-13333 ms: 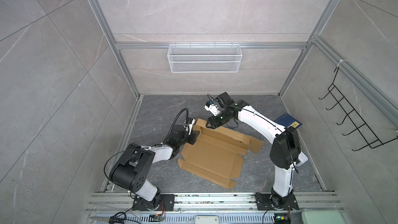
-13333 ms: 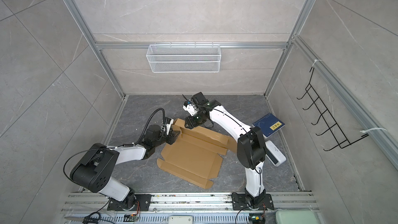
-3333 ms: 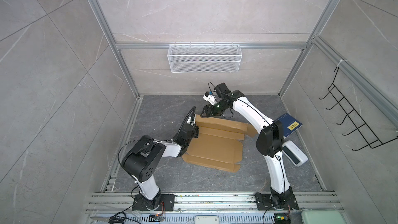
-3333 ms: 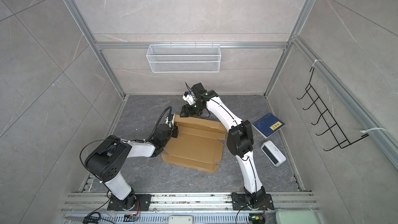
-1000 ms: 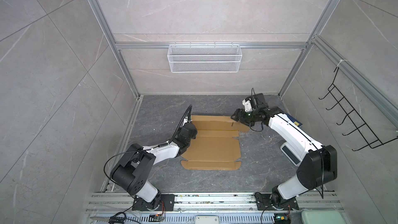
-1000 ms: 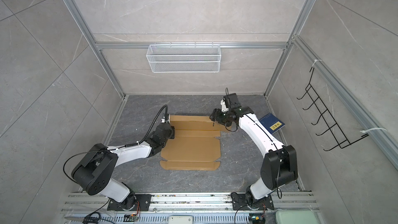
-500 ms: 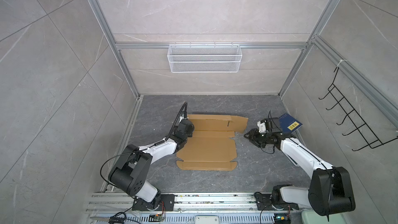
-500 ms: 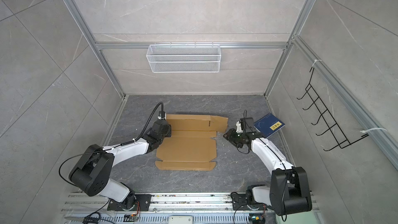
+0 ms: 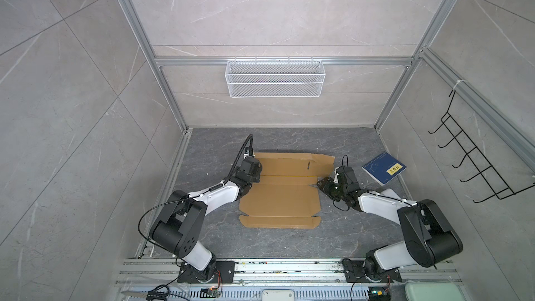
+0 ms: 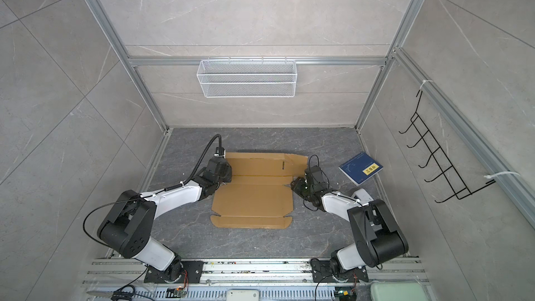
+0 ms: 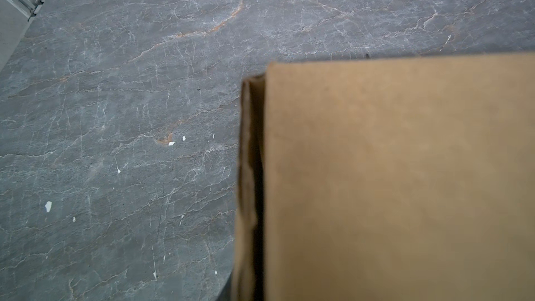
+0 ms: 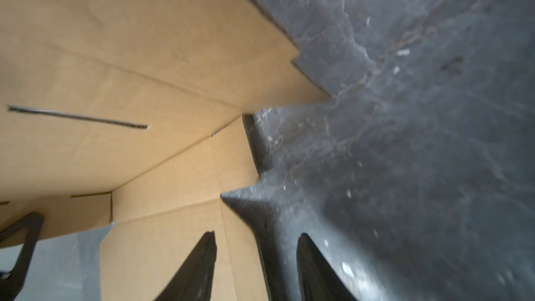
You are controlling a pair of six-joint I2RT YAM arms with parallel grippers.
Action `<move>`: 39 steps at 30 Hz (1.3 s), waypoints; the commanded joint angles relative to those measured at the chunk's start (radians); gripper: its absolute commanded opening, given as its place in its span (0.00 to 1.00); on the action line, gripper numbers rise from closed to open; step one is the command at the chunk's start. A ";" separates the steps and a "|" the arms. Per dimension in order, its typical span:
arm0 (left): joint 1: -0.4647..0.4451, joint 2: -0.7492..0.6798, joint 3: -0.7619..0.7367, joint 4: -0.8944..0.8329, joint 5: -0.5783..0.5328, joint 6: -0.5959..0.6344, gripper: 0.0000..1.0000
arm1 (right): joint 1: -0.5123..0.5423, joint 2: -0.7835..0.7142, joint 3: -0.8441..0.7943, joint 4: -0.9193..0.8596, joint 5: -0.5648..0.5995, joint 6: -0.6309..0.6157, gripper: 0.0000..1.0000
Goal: Fold the paper box
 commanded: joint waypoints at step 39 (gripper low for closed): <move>0.005 0.032 0.016 -0.001 0.033 -0.010 0.06 | 0.198 0.156 0.105 0.183 0.150 -0.037 0.42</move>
